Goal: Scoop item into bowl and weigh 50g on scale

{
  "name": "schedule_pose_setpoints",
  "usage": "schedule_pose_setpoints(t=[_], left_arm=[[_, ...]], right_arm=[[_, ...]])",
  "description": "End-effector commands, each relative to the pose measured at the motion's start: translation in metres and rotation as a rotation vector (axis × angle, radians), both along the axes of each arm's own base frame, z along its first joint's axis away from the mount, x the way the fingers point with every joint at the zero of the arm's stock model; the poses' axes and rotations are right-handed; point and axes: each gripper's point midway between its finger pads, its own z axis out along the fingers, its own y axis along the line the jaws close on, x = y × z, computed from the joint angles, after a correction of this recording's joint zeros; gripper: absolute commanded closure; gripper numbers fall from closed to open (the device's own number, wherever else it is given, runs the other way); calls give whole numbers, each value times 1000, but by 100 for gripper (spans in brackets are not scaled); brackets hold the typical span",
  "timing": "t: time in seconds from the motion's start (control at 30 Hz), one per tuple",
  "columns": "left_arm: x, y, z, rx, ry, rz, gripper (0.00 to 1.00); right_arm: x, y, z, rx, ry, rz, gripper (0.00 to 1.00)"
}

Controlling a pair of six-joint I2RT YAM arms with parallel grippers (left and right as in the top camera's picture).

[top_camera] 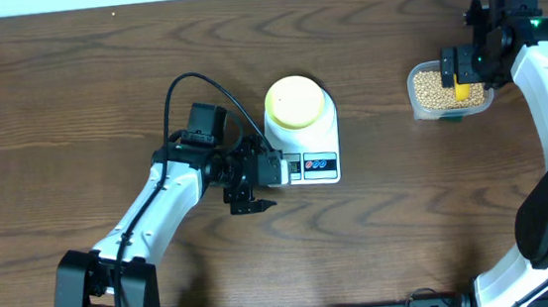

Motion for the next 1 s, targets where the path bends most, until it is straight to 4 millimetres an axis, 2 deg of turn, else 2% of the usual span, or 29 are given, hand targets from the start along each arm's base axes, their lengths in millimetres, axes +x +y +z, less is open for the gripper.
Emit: schedule_pose_setpoints(t=[0.0,0.87,0.97], left_arm=[[0,1,-4,10,1,12,2],[-2,0,-4,6,12,9,2],[-4,1,-5,9,22,9,2]], right_arm=[[-1,-4,-2,-5,5,-15,1],[-2,-8,-2,-23,7,-22,1],[6,-7,1,-22,-25,-21,1]])
